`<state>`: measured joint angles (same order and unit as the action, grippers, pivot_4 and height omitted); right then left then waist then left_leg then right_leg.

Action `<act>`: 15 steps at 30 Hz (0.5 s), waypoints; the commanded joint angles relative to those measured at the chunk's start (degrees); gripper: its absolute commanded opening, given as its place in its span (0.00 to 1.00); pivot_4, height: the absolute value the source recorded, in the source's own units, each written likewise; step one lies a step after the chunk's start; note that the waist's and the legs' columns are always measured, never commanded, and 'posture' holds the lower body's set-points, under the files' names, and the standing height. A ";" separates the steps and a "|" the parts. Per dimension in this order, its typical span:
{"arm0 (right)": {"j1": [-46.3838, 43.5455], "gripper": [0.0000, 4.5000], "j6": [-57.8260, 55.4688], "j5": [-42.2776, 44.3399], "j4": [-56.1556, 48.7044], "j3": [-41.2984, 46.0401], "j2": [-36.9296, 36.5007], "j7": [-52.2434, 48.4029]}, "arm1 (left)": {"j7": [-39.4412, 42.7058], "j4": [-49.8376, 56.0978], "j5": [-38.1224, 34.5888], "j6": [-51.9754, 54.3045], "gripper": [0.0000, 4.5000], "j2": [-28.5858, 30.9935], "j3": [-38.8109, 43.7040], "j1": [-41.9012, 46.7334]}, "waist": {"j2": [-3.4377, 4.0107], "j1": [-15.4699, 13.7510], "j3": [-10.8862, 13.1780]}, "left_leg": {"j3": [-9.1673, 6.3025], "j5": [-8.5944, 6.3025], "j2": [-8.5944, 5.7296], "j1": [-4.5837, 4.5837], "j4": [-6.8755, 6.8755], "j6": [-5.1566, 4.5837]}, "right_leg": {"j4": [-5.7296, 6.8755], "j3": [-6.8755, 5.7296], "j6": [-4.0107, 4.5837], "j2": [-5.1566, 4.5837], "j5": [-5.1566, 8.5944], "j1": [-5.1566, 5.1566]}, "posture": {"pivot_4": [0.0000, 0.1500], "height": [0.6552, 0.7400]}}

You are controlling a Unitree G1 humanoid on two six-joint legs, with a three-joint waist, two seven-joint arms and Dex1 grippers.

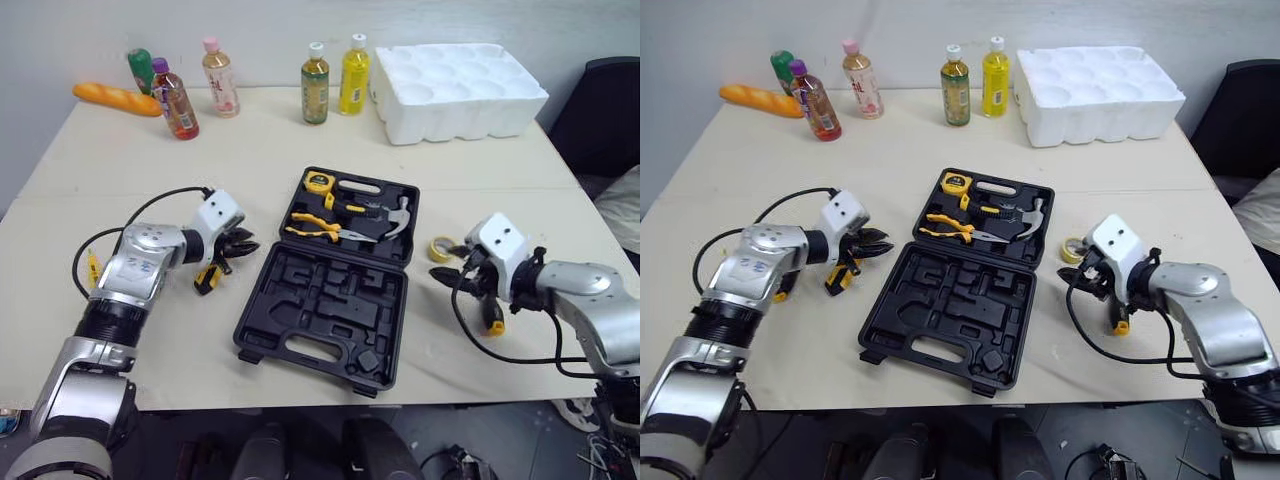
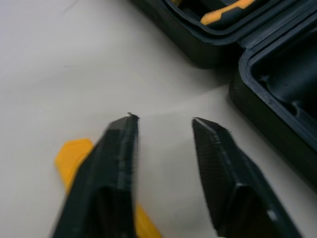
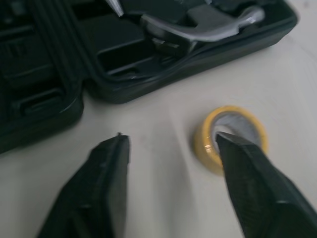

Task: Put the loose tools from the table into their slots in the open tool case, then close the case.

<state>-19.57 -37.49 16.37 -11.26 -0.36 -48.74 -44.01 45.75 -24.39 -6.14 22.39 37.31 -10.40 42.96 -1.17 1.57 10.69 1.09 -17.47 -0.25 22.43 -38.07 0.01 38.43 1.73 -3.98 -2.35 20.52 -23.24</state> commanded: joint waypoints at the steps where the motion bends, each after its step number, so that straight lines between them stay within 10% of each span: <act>1: 0.03 0.19 2.54 -3.24 -0.59 -2.02 -0.23 0.19 | 0.45 -4.30 1.66 -3.75 0.00 -2.11 0.18 3.42 | -0.02 -0.12 -0.01 | 0.01 0.00 0.00 0.13 -0.05 0.00 | 0.08 0.01 -0.01 0.00 0.00 -0.12 | 1.00 1.00; 3: -0.36 0.02 2.70 -4.02 -0.61 -3.67 1.18 0.42 | 0.20 -6.68 2.54 -4.61 0.00 -4.17 -0.15 5.04 | -0.04 -0.20 -0.02 | 0.01 0.00 -0.01 0.22 -0.15 0.00 | 0.16 0.00 -0.01 -0.01 0.00 -0.23 | 1.00 1.00; 15: -4.91 0.02 2.34 -4.29 2.16 -5.98 7.86 0.92 | 4.50 -6.11 3.33 -3.05 0.00 -8.62 -0.99 6.14 | -0.07 -0.12 -0.04 | 0.03 0.02 -0.01 0.29 -0.21 0.03 | 0.34 0.03 -0.01 0.01 -0.01 -0.38 | 1.00 1.00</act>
<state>-22.63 -35.89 11.96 -9.03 -6.39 -41.98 -43.03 47.71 -34.23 -2.40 18.04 29.27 -10.79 49.20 -1.24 1.46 10.65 1.12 -17.45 -0.27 22.72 -38.29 0.04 38.78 1.76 -3.99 -2.35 20.52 -23.61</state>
